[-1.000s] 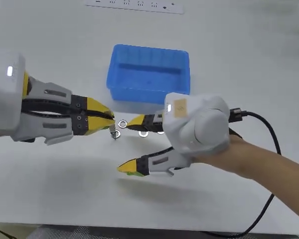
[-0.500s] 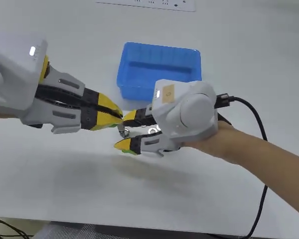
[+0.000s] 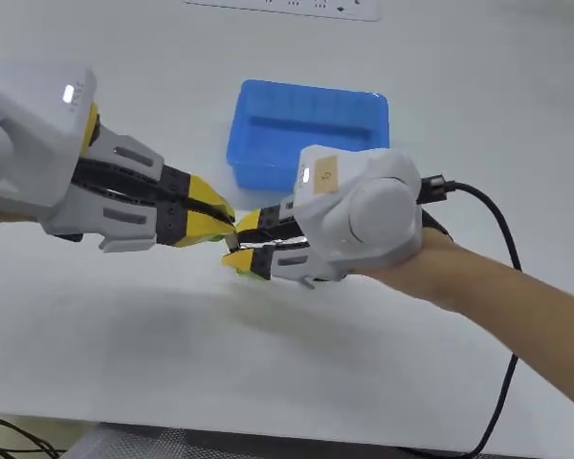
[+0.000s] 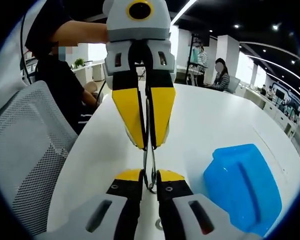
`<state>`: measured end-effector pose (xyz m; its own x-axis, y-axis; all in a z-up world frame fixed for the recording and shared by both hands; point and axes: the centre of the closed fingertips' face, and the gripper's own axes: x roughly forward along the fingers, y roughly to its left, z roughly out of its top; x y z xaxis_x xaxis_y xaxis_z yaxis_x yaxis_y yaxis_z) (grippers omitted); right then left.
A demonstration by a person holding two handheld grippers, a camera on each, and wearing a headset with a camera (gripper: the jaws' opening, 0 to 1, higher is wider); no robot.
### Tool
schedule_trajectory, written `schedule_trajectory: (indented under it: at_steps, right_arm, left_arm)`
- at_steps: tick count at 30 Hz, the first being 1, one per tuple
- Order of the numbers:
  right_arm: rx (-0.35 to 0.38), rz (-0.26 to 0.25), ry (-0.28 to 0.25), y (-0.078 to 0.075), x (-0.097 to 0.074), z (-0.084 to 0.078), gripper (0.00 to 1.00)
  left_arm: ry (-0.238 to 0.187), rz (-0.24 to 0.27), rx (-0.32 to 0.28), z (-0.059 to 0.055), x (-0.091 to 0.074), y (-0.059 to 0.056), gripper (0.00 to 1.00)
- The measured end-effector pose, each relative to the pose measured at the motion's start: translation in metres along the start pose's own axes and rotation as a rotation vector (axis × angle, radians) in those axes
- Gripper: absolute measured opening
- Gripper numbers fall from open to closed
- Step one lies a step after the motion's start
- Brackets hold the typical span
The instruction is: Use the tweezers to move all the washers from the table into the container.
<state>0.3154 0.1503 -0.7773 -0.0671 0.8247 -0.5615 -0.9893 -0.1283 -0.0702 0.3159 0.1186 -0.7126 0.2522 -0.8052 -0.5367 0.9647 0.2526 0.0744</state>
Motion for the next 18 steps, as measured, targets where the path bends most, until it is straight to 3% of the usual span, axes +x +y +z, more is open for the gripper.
schedule_trajectory:
  at_steps: [9, 12, 14, 18]
  right_arm:
    - [0.0, 0.01, 0.004, 0.0016, -0.0003, -0.0009, 0.09]
    - [0.015, 0.012, 0.008, 0.0013, -0.0006, -0.0007, 0.09]
    - [0.065, 0.025, 0.001, 0.004, -0.0008, -0.0004, 0.09]
    - [0.054, 0.022, -0.006, 0.0056, -0.0036, 0.0004, 0.08]
  left_arm:
    - [0.009, -0.01, 0.024, 0.0029, 0.0021, -0.008, 0.06]
    - [0.012, -0.001, 0.027, 0.0041, 0.0026, -0.0066, 0.06]
    - [0.015, 0.005, 0.025, 0.005, 0.0024, -0.0054, 0.07]
    - [0.001, 0.018, 0.012, 0.0074, 0.0026, -0.0062, 0.07]
